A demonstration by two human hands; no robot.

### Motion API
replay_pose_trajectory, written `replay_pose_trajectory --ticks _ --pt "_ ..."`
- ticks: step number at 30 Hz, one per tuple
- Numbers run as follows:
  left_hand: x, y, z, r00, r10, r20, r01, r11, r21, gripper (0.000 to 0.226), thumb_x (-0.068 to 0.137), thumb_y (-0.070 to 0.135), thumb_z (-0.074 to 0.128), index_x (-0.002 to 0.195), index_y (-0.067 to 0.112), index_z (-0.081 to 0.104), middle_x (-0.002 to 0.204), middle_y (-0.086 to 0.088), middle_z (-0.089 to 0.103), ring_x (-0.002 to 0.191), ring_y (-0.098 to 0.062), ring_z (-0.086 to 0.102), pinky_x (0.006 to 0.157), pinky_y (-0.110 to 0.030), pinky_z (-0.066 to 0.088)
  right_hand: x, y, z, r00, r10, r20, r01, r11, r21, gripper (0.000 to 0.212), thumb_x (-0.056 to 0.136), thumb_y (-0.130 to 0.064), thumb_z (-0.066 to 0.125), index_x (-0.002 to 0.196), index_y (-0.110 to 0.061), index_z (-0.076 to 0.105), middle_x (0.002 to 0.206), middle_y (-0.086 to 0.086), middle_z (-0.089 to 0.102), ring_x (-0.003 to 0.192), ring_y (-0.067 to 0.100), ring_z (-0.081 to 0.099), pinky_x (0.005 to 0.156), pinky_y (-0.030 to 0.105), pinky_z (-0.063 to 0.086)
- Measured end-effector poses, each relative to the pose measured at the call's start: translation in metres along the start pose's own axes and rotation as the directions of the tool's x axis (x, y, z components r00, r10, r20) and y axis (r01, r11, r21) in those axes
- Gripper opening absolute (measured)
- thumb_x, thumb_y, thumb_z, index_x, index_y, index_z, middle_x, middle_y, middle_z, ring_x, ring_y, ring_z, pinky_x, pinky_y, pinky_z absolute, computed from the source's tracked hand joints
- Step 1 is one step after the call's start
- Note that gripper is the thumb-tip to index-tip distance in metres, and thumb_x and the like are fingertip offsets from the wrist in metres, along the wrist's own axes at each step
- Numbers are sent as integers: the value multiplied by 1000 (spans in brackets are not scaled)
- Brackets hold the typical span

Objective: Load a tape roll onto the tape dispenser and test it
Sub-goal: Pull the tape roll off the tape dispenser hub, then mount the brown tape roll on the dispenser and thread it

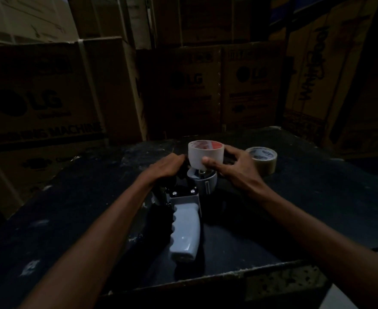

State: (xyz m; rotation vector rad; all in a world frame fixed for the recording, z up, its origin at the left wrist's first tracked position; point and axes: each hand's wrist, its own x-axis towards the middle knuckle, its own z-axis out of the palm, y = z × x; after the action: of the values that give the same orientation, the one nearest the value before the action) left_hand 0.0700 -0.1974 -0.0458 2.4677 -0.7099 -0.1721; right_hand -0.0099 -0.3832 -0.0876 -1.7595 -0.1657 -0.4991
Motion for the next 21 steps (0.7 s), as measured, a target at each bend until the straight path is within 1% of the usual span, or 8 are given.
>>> replay_pose_trajectory --ticks 2,5,8,10,13,15,18,21 --pt "-2 2 0 1000 1 -21 -1 1000 20 37 104 18 30 79 13 57 99 -15 67 75 -16 59 81 -33 47 1 2 -5 1000 -13 -7 13 1000 26 33 72 -42 87 97 -49 65 92 -39 70 91 -12 68 69 9 54" --pt "-5 3 1 997 8 -78 -13 998 -58 35 102 16 36 100 3 69 108 -17 71 90 -24 69 92 -36 52 -8 -3 -10 1000 -13 -23 12 1000 -19 35 72 -37 88 96 -45 64 89 -42 69 89 -16 66 68 4 51" --pt "-13 2 3 976 22 -217 -73 971 -229 32 97 20 46 96 12 77 95 -6 76 90 -18 72 93 -34 54 -22 -4 -17 998 -29 -48 26 998 -63 39 69 -33 91 97 -42 64 88 -33 73 89 -13 67 71 7 53" --pt "-18 3 3 950 74 -304 -132 976 -175 32 97 22 48 93 14 79 94 -2 77 90 -11 70 88 -29 52 -31 -7 -25 995 -34 -89 26 996 -84 41 68 -35 91 99 -40 66 94 -21 74 90 -10 68 76 12 56" --pt "-23 13 2 921 170 -351 -211 974 -81 27 95 19 53 96 10 78 96 -4 77 92 -14 71 89 -33 55 -47 -11 -41 992 -33 -124 20 994 -109 50 66 -36 92 109 -25 70 104 -9 75 93 -5 69 78 14 56" --pt "-27 23 1 915 247 -320 -260 966 3 22 93 18 58 98 12 78 96 -3 76 85 -11 70 81 -29 56 -58 -13 -55 990 -19 -140 0 991 -136 55 65 -37 93 113 -22 70 106 -8 75 95 -4 69 80 15 57" --pt "-32 37 7 915 338 -221 -318 940 123 18 90 17 63 101 17 77 91 1 75 76 -1 66 69 -14 48 -76 -14 -79 986 -3 -169 -30 981 -193 48 63 -41 93 103 -39 66 101 -17 71 94 -12 66 74 8 54" --pt "-35 44 16 915 371 -159 -346 924 165 19 88 17 66 105 19 75 94 0 75 78 -6 67 74 -20 51 -93 -9 -109 973 32 -230 -88 968 -236 56 61 -47 92 109 -38 64 103 -18 70 95 -10 66 72 9 53"
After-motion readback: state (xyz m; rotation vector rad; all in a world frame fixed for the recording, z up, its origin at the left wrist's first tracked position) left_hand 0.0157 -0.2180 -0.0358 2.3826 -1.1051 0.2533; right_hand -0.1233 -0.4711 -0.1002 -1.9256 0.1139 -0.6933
